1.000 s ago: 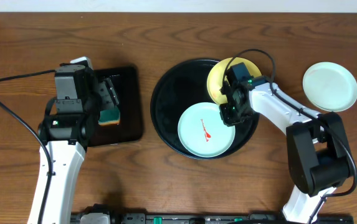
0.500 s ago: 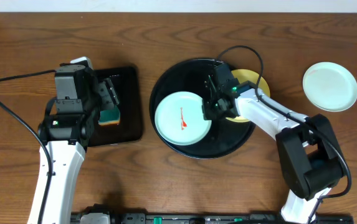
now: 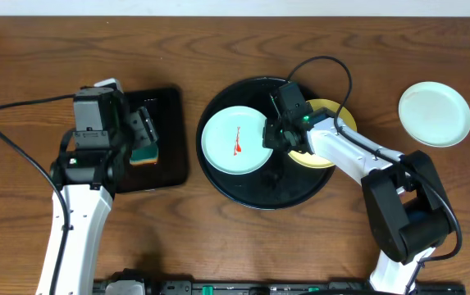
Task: Clean dirty plates on tray and stack at the side
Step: 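Pick up the sponge from the black tray with the left gripper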
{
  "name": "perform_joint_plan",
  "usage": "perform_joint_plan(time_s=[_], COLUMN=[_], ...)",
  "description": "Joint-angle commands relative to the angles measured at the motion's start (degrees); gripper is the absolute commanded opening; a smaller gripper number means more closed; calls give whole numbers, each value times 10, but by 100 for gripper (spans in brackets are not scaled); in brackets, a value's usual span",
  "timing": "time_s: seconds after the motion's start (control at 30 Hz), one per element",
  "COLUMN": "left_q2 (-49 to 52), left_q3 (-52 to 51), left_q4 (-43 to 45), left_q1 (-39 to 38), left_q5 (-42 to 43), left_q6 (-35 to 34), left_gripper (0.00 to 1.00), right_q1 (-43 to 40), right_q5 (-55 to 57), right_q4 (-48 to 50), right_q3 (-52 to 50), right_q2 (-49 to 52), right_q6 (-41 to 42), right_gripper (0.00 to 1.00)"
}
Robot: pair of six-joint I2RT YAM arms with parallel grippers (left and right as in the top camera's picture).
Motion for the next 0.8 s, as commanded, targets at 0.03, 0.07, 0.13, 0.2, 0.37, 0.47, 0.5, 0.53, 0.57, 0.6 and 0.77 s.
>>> perform_joint_plan(time_s=[0.03,0.07,0.13,0.2,0.37,0.47,0.5,0.53,0.57,0.6,0.77], left_q2=[43,53,79,106,166,200,210,223,234,245,296], left_q3=[-19,-23,-29,-29,-29,-29,-29,-29,-29,-29,-29], left_q4=[1,3,3,6,51,92,104,118,130,141,190], left_q1=[0,0,0,0,0,0,0,0,0,0,1], left_q5=[-8,-12,-38,-67,-78,-78,-78,-78,-78,-78,-78], left_q6=[-1,-1,-1,-1,27,30,30,30,32,34,36], left_gripper=[73,73,72,73,72,73,72,72,72,72,72], right_q1=[5,5,5,5,6,6,6,6,6,6,6], right_q5=[14,14,14,11,2,1,1,1,1,1,1], right_q4=[10,10,10,9,10,9,9,9,9,9,3], right_q3=[-2,-2,-2,-2,-2,-2,-2,-2,-2,-2,-2], right_q2=[7,7,7,7,7,7,7,7,7,7,7], right_q6=[17,17,17,16,16,16,16,16,16,16,16], right_gripper=[1,1,1,1,1,1,1,1,1,1,1])
